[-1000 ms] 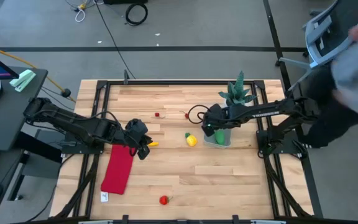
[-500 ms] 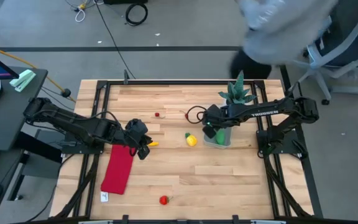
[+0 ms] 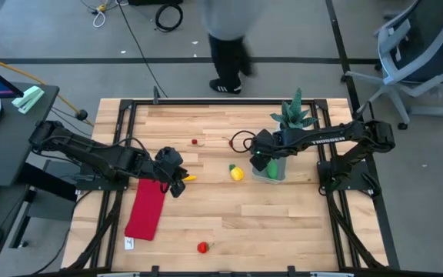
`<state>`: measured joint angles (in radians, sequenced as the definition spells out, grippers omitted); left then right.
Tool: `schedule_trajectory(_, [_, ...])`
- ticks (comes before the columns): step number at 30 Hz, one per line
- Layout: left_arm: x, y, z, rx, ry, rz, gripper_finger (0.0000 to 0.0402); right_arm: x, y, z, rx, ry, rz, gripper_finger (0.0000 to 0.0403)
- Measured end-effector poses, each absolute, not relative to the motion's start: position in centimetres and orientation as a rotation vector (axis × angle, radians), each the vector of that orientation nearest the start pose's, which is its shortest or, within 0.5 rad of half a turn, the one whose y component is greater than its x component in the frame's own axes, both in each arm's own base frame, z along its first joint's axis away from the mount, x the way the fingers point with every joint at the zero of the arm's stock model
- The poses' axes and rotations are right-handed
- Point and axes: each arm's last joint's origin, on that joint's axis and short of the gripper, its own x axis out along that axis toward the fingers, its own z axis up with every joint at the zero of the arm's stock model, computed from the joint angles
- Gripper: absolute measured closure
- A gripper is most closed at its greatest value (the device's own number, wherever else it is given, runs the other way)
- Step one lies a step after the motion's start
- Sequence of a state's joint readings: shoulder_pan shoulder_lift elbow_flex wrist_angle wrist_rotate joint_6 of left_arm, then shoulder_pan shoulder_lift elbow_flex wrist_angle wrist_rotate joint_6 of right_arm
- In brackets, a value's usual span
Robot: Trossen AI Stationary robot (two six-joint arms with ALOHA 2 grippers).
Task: Pick and placing Produce into tupperware
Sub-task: Put the pineapple into the bin
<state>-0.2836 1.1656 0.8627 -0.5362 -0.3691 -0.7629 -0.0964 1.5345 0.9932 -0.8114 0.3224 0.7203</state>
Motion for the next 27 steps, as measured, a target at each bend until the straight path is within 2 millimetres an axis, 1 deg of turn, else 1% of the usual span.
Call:
schedule_trajectory(5, [22.5, -5.5, 26.0, -0.453, 0.712, 0.372, 0.0311, 27.7, -2.4, 20.9, 0.379, 1.153, -0.714, 0.0206])
schedule_trajectory(7, [22.5, -5.5, 26.0, -0.453, 0.712, 0.373, 0.0312, 28.1, -1.9, 21.7, 0.344, 1.148, -0.673, 0.0205])
schedule_trajectory(10, [22.5, -5.5, 26.0, -0.453, 0.713, 0.373, 0.0314, 28.9, -1.2, 23.2, 0.301, 1.117, -0.612, 0.0199])
schedule_trajectory(12, [22.5, -5.5, 26.0, -0.452, 0.714, 0.373, 0.0314, 29.3, -0.7, 24.6, 0.283, 1.099, -0.583, 0.0194])
schedule_trajectory(15, [22.4, -5.5, 26.0, -0.451, 0.716, 0.374, 0.0312, 30.0, 0.1, 26.9, 0.285, 1.043, -0.545, 0.0185])
schedule_trajectory(19, [22.4, -5.4, 25.9, -0.447, 0.724, 0.377, 0.0311, 30.7, 1.3, 29.1, 0.312, 0.984, -0.464, 0.0169])
schedule_trajectory(21, [22.4, -5.4, 25.9, -0.447, 0.725, 0.377, 0.0314, 30.8, 1.8, 29.5, 0.351, 0.981, -0.413, 0.0159])
schedule_trajectory(23, [22.4, -5.4, 25.9, -0.447, 0.724, 0.377, 0.0317, 31.0, 2.3, 29.4, 0.401, 0.974, -0.387, 0.0148])
schedule_trajectory(27, [22.4, -5.4, 25.9, -0.447, 0.724, 0.377, 0.0319, 31.2, 2.8, 28.4, 0.471, 0.983, -0.42, 0.0133])
